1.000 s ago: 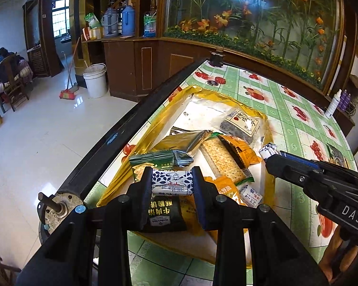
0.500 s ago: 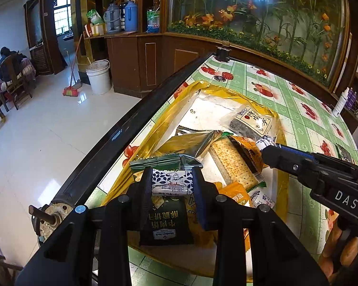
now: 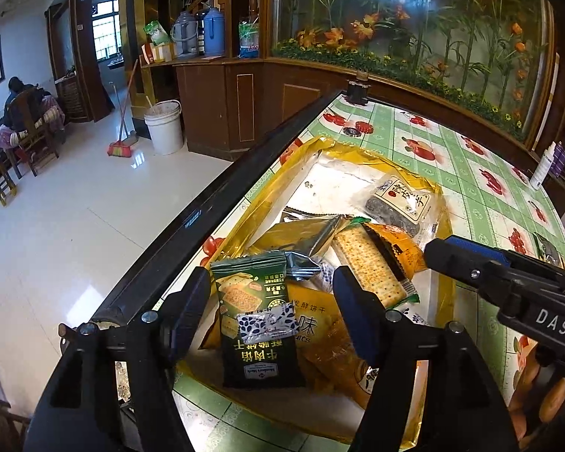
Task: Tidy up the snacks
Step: 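Lift both grippers away from the yellow tray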
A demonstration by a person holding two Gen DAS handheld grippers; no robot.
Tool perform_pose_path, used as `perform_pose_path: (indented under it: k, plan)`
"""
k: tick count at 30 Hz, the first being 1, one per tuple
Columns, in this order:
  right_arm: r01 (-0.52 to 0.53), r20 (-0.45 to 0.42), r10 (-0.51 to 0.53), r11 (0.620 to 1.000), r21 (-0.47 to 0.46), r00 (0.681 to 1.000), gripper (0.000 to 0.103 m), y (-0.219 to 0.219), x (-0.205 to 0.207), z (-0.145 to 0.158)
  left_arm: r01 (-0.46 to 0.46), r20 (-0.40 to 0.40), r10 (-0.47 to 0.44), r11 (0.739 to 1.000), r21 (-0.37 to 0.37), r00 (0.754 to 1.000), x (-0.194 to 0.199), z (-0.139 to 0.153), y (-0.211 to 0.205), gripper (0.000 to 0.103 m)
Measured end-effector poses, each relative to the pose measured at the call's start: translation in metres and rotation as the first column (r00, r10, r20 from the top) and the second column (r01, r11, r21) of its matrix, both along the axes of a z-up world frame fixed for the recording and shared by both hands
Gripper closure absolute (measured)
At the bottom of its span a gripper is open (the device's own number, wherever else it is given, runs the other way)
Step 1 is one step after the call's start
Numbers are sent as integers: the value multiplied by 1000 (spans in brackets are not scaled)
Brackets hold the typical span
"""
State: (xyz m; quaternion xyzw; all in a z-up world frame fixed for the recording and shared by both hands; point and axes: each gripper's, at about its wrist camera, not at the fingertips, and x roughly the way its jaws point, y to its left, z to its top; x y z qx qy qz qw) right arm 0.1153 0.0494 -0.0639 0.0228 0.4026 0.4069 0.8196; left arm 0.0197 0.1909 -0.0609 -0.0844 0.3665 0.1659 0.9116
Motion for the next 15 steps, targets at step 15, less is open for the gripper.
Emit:
perform_pose_path:
  k: [15]
  plan:
    - [173, 12, -173, 985, 28, 985, 47, -112, -15, 7, 76, 14, -77, 997, 22, 997, 3, 18, -51, 25]
